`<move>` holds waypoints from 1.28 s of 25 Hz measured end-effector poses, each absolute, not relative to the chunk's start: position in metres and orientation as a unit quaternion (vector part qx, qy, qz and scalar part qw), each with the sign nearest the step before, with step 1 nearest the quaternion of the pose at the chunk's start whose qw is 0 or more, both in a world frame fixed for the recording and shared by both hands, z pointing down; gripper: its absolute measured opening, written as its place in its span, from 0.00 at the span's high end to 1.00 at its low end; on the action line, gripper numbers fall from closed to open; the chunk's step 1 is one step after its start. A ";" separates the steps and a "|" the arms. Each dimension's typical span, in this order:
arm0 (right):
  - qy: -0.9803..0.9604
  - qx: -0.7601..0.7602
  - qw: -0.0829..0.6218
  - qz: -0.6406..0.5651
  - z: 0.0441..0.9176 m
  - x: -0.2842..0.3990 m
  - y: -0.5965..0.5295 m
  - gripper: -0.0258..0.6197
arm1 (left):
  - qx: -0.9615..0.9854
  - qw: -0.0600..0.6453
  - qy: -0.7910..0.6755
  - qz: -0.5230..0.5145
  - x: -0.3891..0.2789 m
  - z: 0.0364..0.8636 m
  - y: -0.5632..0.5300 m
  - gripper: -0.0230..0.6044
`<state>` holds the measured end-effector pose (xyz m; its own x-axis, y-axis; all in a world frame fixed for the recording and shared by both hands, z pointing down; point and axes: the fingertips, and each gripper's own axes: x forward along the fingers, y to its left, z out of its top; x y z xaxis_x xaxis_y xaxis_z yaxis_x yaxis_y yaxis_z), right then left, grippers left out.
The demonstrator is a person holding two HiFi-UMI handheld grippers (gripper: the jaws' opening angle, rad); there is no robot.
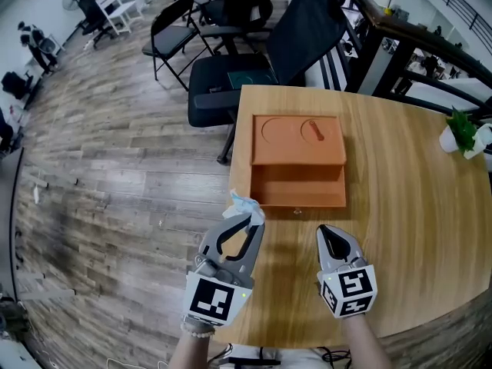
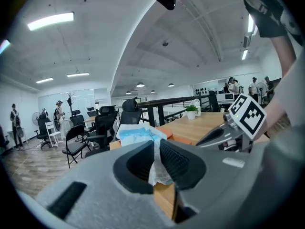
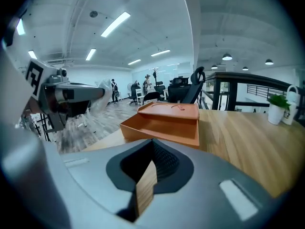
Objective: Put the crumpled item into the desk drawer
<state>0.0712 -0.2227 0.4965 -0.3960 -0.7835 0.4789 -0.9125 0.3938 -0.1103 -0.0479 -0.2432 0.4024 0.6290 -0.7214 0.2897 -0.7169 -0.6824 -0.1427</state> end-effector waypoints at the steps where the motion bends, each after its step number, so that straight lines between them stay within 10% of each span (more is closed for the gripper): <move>1: -0.816 0.522 0.173 0.177 0.488 0.075 -0.221 0.95 | -0.904 0.011 0.394 -0.167 -0.045 0.401 -0.243 0.89; 32: -0.803 0.560 0.131 0.154 0.429 0.134 -0.187 0.95 | -0.897 0.061 0.127 -0.419 0.065 0.497 -0.305 0.89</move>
<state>0.1342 -0.1869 0.4285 -0.3381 -0.8598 0.3827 -0.9404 0.3247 -0.1014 0.0652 -0.3050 0.4971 0.6172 -0.2784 0.7359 -0.1764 -0.9605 -0.2154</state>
